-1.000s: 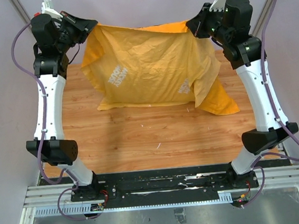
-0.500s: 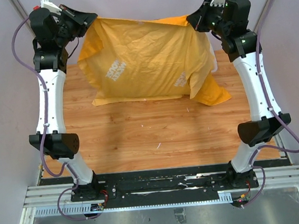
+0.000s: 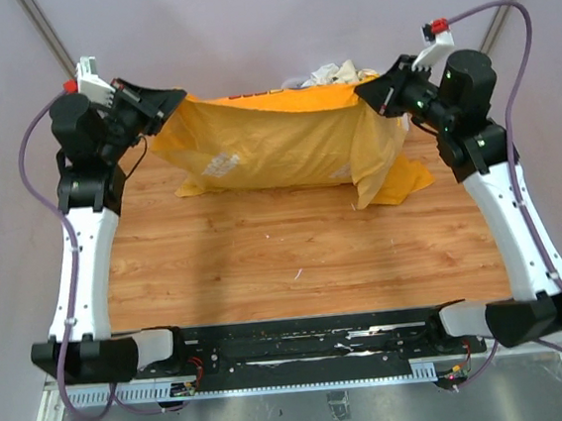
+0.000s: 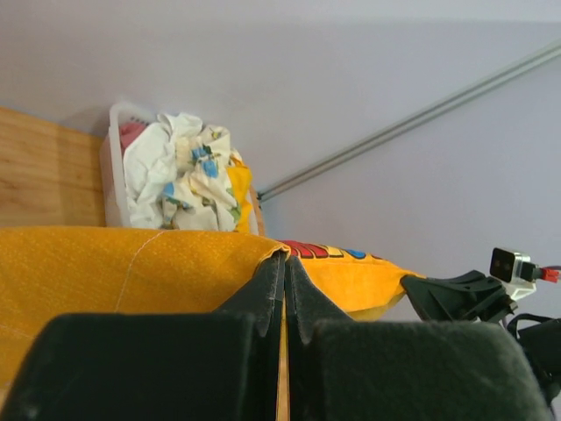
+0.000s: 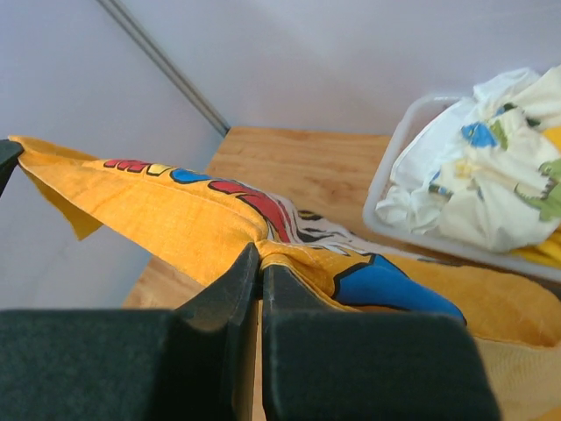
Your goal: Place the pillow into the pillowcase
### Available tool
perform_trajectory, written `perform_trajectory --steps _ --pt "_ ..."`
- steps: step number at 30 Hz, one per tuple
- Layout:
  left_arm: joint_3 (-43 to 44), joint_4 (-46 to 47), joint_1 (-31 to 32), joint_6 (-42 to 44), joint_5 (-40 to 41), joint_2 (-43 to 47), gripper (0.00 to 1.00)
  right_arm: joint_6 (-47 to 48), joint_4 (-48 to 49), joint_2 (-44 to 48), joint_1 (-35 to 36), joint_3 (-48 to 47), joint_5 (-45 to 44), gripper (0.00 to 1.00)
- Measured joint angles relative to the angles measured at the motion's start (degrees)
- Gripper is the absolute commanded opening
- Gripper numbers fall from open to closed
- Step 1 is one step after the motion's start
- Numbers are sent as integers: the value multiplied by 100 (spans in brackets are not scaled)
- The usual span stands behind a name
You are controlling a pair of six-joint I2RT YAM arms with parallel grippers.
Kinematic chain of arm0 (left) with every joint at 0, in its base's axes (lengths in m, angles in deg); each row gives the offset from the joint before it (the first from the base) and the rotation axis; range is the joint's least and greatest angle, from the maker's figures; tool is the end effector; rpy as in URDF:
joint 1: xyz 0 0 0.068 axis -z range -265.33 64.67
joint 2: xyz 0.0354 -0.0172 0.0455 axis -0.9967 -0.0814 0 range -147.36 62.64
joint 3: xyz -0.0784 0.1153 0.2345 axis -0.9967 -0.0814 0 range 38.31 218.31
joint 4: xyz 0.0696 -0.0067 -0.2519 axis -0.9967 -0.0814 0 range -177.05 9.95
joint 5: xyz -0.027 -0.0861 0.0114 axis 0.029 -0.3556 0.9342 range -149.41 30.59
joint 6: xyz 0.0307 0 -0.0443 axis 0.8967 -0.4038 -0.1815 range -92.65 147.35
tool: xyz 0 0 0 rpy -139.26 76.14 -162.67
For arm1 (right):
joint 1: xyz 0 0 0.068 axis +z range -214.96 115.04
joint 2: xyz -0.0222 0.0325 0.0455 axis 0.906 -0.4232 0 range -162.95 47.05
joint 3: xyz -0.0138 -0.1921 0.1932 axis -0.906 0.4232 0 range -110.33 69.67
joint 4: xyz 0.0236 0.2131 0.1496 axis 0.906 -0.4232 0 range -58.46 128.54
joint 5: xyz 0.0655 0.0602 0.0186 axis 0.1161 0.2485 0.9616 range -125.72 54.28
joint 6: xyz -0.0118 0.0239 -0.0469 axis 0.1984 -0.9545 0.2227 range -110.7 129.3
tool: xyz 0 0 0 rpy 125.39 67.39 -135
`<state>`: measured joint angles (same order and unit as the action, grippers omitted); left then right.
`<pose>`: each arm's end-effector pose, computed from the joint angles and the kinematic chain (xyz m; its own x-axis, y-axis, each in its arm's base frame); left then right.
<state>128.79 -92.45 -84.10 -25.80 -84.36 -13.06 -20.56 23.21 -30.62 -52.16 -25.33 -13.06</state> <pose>0.2822 -0.0211 0.4942 -0.3279 -0.7186 -0.6133 0.2977 0.5375 -0.7890 0.2763 0.0769 0.5053 -0.2591 0.4123 -0.8734 -0.5198 0.7026 0.4859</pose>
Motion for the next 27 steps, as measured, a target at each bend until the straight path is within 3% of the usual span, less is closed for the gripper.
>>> perform_trajectory --steps 5,14,27 --pt "-1156 -120 0 -31 -92 1318 0 -175 -129 1117 328 1062 50 1" --pt "-2914 -850 170 -103 -140 2865 0 -496 -1169 2675 1104 2830 66 1" --pt "-5178 -1606 197 -435 35 3965 0 -643 -1906 2898 1143 4538 186 1"
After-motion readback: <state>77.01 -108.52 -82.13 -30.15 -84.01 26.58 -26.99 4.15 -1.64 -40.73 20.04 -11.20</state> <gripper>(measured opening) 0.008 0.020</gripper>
